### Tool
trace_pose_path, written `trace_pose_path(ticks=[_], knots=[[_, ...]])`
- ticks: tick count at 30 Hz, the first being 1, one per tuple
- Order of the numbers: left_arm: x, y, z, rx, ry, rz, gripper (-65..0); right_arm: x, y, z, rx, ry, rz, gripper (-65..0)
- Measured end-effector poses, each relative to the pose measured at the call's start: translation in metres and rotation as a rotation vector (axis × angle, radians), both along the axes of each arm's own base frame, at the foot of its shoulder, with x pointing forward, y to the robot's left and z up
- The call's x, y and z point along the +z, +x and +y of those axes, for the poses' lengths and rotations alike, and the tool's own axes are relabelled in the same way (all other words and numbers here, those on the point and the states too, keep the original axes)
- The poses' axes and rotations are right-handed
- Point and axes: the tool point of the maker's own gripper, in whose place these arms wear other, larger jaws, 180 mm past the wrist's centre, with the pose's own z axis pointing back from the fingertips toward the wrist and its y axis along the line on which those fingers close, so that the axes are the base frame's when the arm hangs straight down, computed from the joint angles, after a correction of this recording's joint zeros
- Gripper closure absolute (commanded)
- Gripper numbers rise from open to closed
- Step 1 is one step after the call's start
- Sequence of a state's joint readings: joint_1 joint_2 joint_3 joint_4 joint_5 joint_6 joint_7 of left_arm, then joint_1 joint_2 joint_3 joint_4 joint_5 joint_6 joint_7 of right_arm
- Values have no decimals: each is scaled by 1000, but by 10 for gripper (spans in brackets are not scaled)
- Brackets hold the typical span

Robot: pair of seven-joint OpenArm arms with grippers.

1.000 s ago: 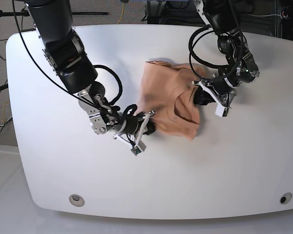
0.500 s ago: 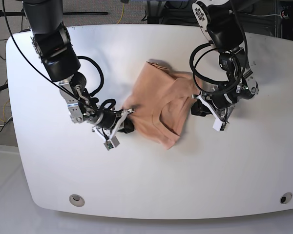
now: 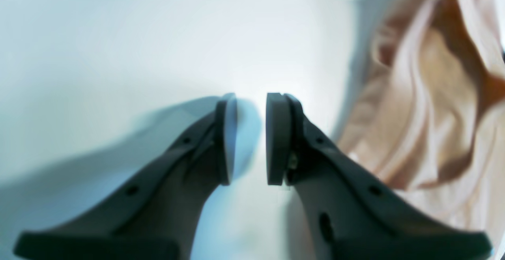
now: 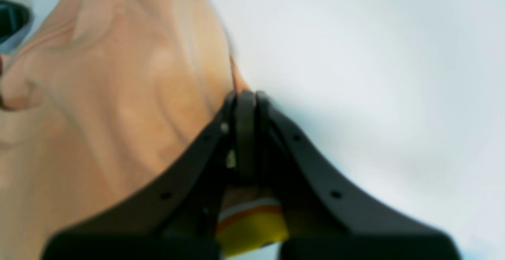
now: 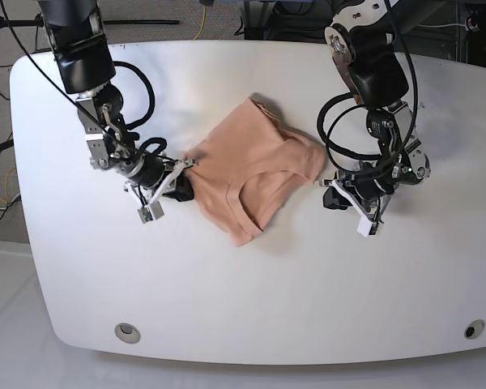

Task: Fold the T-shirt properly
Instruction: 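Grasp the shirt with both grippers and stretch it flat between them, then release the shirt with both grippers and lift them away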

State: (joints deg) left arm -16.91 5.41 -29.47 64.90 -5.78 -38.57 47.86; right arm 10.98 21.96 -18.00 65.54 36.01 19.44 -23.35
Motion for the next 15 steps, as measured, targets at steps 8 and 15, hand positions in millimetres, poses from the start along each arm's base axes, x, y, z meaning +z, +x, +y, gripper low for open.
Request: trace_pose_path(ticks=[8, 15], knots=[[1, 6, -2, -3, 0, 2, -122, -1, -32, -33, -147, 17, 28, -6], [2, 6, -1, -4, 2, 2, -122, 6, -46, -46, -238, 4, 25, -9]])
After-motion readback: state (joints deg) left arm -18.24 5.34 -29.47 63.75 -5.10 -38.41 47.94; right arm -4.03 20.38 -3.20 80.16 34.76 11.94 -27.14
